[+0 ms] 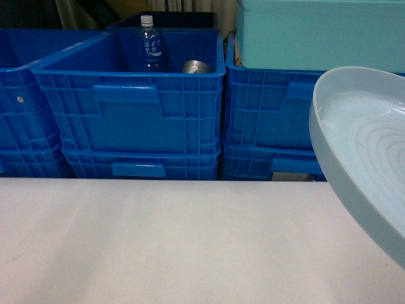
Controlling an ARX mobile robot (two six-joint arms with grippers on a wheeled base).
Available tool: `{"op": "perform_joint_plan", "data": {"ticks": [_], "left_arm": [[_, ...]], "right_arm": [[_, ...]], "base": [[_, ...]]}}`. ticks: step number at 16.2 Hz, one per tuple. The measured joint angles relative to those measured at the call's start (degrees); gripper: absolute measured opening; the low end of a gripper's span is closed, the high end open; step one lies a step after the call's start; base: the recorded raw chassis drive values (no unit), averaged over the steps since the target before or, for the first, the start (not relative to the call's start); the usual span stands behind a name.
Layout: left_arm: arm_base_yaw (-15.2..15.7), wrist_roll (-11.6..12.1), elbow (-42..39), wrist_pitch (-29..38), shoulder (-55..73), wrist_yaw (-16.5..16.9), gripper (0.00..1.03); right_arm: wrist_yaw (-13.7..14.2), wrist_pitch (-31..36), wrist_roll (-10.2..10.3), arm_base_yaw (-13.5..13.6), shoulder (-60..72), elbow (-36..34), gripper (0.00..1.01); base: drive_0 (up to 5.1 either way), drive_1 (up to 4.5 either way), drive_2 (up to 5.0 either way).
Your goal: Place blue tray on left shelf second layer neatly
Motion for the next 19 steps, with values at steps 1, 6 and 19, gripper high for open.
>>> {"op": "perform_joint_plan", "data": {"ticks": [1, 6, 19], "left_arm": [[0.0, 0.0, 0.0, 0.0, 0.0, 0.0, 0.98], [0.0, 0.0, 0.0, 0.0, 0.0, 0.0, 0.98], [0.0, 0.0, 0.0, 0.0, 0.0, 0.0, 0.98]], "right_arm": [[0.1, 0.6, 0.0, 0.4, 0.1, 0.0, 0.02], [5.8, 4.6, -6.2, 1.3, 0.1, 0.0, 0.02], [12.1, 15.6, -20.0, 1.0, 2.5, -2.7, 0.02]], "base": [[0.0, 0.0, 0.0], [0.0, 0.0, 0.0], [0.0, 0.0, 0.0]]}}
